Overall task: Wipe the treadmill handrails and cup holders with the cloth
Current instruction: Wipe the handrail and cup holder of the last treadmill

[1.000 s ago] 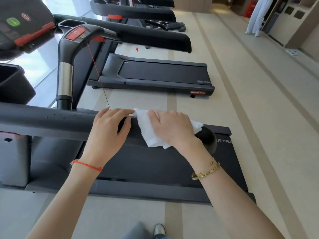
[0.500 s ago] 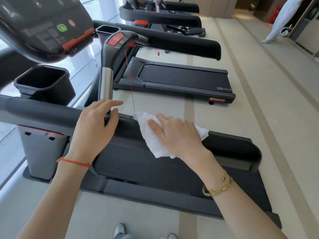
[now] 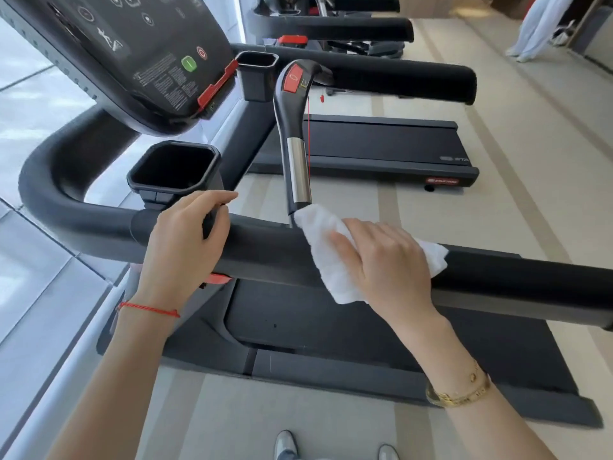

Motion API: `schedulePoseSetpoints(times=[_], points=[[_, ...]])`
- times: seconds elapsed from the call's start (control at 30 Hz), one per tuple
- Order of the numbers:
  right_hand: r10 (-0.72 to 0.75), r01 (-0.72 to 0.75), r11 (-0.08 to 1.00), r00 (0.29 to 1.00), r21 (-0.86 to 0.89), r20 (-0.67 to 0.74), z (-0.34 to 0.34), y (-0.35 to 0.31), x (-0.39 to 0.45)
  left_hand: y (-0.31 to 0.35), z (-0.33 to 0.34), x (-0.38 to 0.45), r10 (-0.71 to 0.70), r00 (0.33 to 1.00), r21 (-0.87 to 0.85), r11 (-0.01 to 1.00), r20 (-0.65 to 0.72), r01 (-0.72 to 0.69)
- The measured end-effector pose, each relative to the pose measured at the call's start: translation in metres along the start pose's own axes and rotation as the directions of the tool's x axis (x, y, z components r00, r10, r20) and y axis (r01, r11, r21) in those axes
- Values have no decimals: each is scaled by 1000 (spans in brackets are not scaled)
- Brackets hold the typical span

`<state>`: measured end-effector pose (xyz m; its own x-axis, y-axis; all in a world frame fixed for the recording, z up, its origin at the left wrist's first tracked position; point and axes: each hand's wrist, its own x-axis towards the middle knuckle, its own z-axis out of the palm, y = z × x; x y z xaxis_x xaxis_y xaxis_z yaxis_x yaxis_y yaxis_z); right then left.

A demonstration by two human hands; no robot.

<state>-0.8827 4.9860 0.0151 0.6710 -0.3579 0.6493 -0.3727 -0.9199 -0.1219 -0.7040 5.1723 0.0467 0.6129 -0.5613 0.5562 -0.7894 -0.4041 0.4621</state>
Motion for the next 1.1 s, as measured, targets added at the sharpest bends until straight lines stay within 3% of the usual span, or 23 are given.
schedulePoseSetpoints(times=[0.13,0.33,0.47,0.67,0.8,0.97,1.1], points=[[102,-102,995,994,2,-48,0,-17,1,-23,-8,3,16,1000,13,1000,12,-16],[64,-63,997,997,-43,36,24,-76,18,-43,-12,3,59,998,51,997,33,-60],[30,-31,999,999,13,42,20,-71,12,-48,-10,0,105,994,111,988,3,-105],[197,-198,979,980,-45,-17,22,-82,16,-47,-4,-5,95,994,140,987,-62,-85],[117,-119,993,992,-29,-41,39,-118,21,-46,-2,-6,95,991,144,986,-96,-81],[32,-33,999,999,-16,-29,34,-103,18,-47,1,-7,97,988,153,985,-124,-77],[140,-143,987,989,-69,-45,20,-71,11,-44,3,-7,70,991,169,984,-116,-50]])
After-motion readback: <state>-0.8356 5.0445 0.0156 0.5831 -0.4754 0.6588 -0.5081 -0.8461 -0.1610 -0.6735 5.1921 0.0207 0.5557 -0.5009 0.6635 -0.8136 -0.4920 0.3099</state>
